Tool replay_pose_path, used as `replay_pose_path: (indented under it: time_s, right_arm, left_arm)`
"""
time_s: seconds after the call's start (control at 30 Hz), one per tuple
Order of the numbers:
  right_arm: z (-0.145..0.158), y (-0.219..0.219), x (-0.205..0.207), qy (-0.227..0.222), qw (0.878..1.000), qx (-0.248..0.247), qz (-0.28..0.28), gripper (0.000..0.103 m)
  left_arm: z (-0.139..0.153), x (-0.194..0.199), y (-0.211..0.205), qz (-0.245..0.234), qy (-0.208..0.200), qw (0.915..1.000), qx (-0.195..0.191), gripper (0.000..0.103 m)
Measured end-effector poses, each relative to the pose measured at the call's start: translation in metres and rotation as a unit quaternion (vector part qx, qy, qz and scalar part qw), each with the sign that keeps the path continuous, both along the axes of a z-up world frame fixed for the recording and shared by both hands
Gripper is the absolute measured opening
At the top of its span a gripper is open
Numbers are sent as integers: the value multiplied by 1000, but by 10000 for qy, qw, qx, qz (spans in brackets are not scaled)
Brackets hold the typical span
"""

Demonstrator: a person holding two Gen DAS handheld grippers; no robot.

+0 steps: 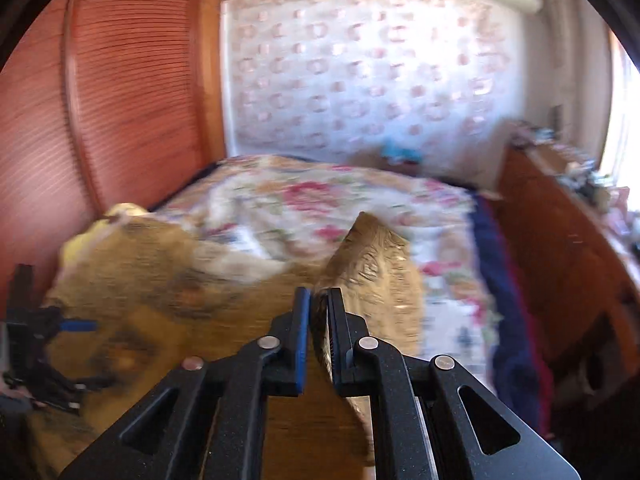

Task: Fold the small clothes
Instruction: 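Fold the held sleeve over the shirt body with the right gripper, then release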

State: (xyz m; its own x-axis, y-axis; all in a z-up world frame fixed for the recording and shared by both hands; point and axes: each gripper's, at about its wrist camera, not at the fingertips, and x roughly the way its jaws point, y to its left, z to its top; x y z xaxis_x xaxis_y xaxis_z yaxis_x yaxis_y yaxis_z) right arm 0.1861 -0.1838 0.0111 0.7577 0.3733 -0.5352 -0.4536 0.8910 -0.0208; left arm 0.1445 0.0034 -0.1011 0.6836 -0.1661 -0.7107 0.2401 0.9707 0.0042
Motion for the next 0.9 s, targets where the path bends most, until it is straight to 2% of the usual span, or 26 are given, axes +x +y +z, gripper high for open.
replay_pose_path:
  time_s: [0.1,0.3,0.47,0.63,0.8,0.9]
  right_arm:
    - [3,4,-8,54,9998,105,158,36]
    - [-3,-13,-11,59,9999,-101,-69,37]
    - [-19,-11,-2,361,9985,-281,-290,37]
    - [-51,-8,0,770,9942,-698,-278,37]
    - [-76,4,29,1162,9852,-1213,-345,38]
    - [-84,8,35,1200,9835,-1313,-316,41]
  left_arm:
    - [17,-11,10,9,-306,9992,-276,92]
    - [42,-25,19,75,-678,9964,-501,92]
    - [51,-40,20,60,-781,9947,-669,92]
    - [54,-49,14,-13,-849,9937,-733,92]
    - [51,-52,8,-89,-829,9938,-732,92]
    - [46,-51,8,-99,-754,9943,-751,92]
